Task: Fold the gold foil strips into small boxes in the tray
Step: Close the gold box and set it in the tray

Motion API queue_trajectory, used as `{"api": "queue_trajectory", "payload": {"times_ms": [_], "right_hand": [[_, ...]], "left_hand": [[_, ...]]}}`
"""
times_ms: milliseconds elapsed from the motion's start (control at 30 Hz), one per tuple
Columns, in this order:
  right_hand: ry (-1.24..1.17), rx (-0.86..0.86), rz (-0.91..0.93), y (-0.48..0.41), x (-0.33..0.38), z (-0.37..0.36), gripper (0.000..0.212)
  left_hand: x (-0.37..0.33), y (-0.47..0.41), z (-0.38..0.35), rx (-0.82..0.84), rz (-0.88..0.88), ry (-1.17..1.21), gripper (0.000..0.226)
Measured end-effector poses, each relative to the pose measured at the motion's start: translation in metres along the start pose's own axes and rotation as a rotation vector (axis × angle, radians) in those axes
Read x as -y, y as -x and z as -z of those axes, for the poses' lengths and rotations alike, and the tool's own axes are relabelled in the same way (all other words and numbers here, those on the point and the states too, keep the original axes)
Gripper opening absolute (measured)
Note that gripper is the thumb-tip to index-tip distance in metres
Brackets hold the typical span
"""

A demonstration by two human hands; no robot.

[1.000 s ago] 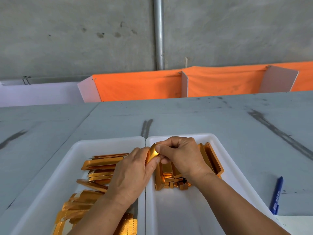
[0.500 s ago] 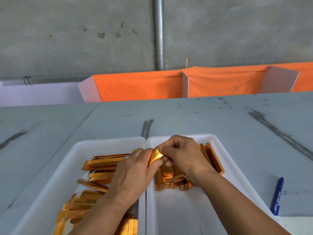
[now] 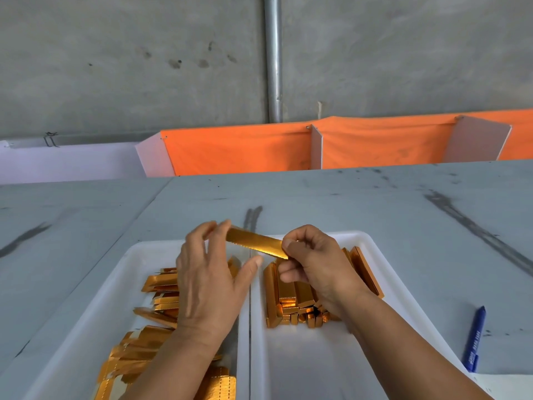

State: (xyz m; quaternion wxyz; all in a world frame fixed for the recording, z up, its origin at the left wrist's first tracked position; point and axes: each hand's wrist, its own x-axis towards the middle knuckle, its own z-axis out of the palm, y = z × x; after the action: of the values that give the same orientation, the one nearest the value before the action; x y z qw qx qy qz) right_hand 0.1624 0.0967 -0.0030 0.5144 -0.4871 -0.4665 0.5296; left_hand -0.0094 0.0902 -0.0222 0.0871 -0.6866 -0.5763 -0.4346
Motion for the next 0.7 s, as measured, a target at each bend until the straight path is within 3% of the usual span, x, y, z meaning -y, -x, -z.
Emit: {"api": "queue_trajectory", "payload": {"times_ms": [100,200,367,467,567,700], "right_hand": [[-0.052,-0.003,-0.007,0.000,0.000,-0.002,0.004],[-0.036,0.033,-0.006,0.000,-0.002,-0.004,0.004],[0.199,0.194,0.022,0.004,-0.004,-0.007,0.012],[0.348,0.303,0.036,0.006,-0.006,-0.010,0.017],[0.408,0.371,0.046,0.008,-0.008,-0.013,0.014],[0.313,0.237,0.081,0.005,-0.005,-0.010,0.009]], "left_hand": [[0.001,-0.001,-0.002,-0.015,0.223,0.233,0.064],[0.004,-0.003,-0.006,0.145,0.460,0.557,0.046],[0.002,-0.004,-0.008,0.250,0.566,0.960,0.024],[0.001,-0.005,-0.006,0.254,0.671,1.045,0.023],[0.002,-0.005,-0.008,0.251,0.711,0.959,0.024],[0.000,-0.003,-0.004,0.318,0.613,0.886,0.029]]}}
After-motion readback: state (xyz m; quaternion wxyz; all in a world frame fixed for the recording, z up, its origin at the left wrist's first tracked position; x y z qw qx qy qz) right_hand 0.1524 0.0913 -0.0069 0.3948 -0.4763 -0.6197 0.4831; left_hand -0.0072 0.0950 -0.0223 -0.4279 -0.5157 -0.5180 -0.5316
